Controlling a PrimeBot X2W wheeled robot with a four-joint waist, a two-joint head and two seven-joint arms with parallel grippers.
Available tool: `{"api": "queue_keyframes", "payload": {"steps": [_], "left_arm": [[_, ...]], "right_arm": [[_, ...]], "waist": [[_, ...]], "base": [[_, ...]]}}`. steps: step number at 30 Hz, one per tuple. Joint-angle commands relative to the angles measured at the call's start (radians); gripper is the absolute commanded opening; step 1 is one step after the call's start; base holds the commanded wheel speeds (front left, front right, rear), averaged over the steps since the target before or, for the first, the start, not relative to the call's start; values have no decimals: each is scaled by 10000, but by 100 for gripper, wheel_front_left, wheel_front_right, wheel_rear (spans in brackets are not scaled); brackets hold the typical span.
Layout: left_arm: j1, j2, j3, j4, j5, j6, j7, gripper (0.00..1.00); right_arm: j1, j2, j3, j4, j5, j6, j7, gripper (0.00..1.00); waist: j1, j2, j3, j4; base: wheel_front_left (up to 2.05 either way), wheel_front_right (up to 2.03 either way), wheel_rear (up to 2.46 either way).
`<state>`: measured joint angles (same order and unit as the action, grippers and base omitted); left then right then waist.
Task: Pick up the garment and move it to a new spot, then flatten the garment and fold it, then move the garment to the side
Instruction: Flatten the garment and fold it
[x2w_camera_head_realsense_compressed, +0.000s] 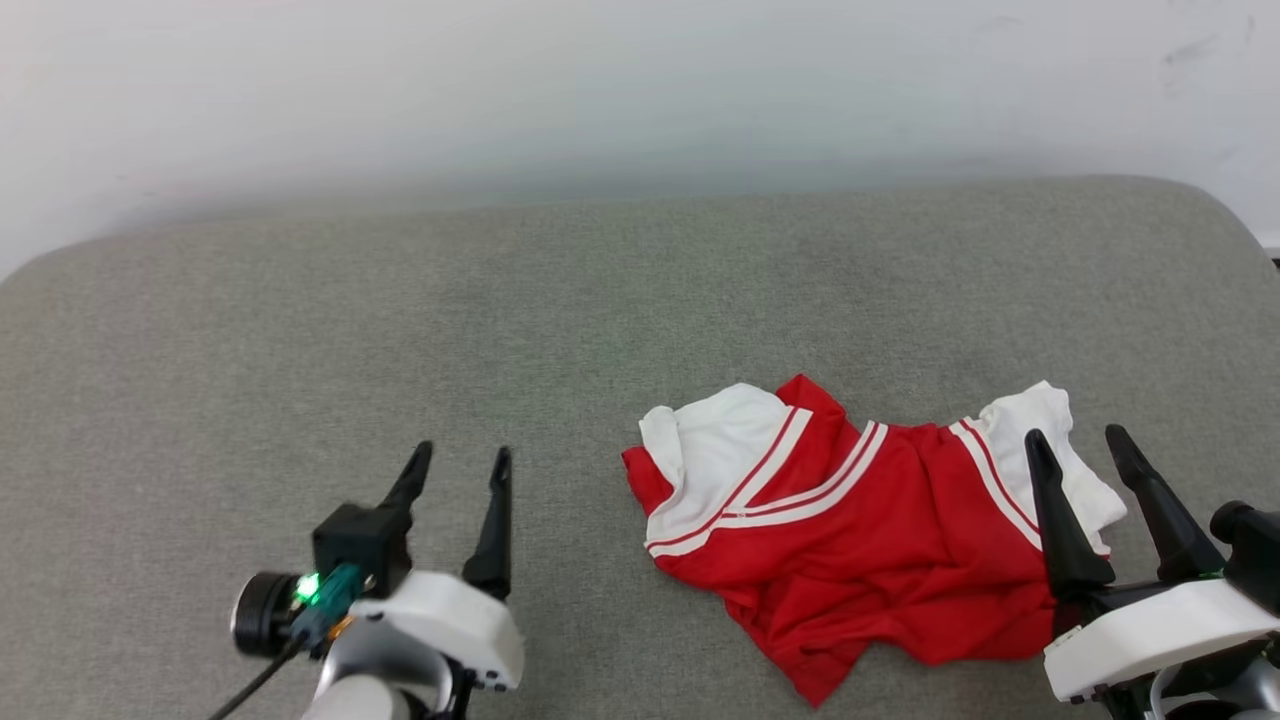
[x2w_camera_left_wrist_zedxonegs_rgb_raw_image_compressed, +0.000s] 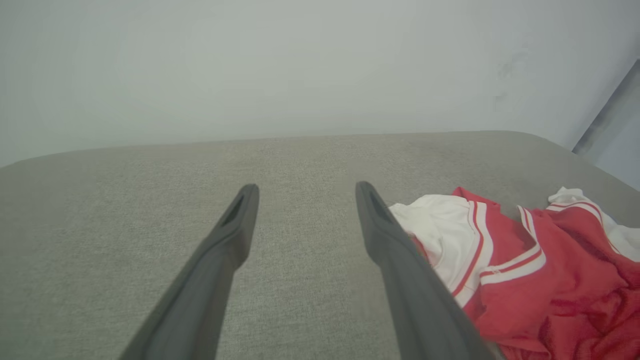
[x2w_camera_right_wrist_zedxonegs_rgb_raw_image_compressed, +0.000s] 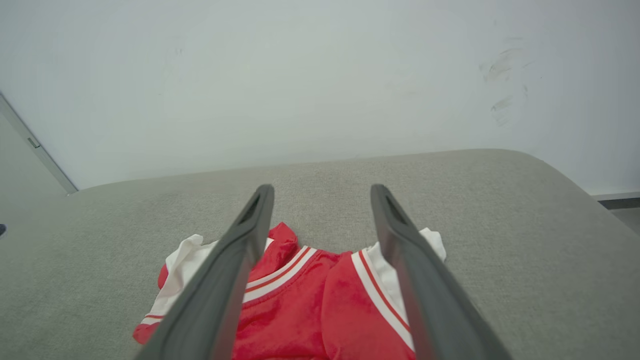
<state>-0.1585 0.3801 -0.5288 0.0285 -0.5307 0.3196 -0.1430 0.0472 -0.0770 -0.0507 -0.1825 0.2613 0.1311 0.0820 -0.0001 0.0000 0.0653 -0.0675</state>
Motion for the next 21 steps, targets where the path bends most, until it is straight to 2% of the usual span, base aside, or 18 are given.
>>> {"api": "queue_keyframes", "payload": {"steps": [1,4,8,13,16,21], "left_arm": [[-425,-18,-132,45,43,-150,245,100],[-1027,-201,-488,233,-62,-518,887,100],[-2141,-424,-1048,626,-230,-1295,1969,100],[-3437,-592,-1666,1201,-457,-2070,3711,100],[-4038,-592,-1988,1565,-530,-2395,4725,100],[-4641,-535,-2295,2226,-613,-2583,5959,100]], "right_arm": [[30,55,57,-186,-26,-7,43,100],[-63,83,159,-401,12,-7,137,100],[-246,103,251,-557,66,-7,238,100],[-518,126,296,-638,96,-7,149,100],[-656,137,333,-584,128,-7,87,100],[-854,146,370,-427,238,-7,-82,100]], "waist": [[1,0,115,-102],[1,0,306,-233],[1,0,672,-427],[1,0,1277,-697],[1,0,1647,-840],[1,0,2114,-1046]], "base": [[0,0,0],[0,0,0],[0,0,0],[0,0,0],[0,0,0],[0,0,0]]}}
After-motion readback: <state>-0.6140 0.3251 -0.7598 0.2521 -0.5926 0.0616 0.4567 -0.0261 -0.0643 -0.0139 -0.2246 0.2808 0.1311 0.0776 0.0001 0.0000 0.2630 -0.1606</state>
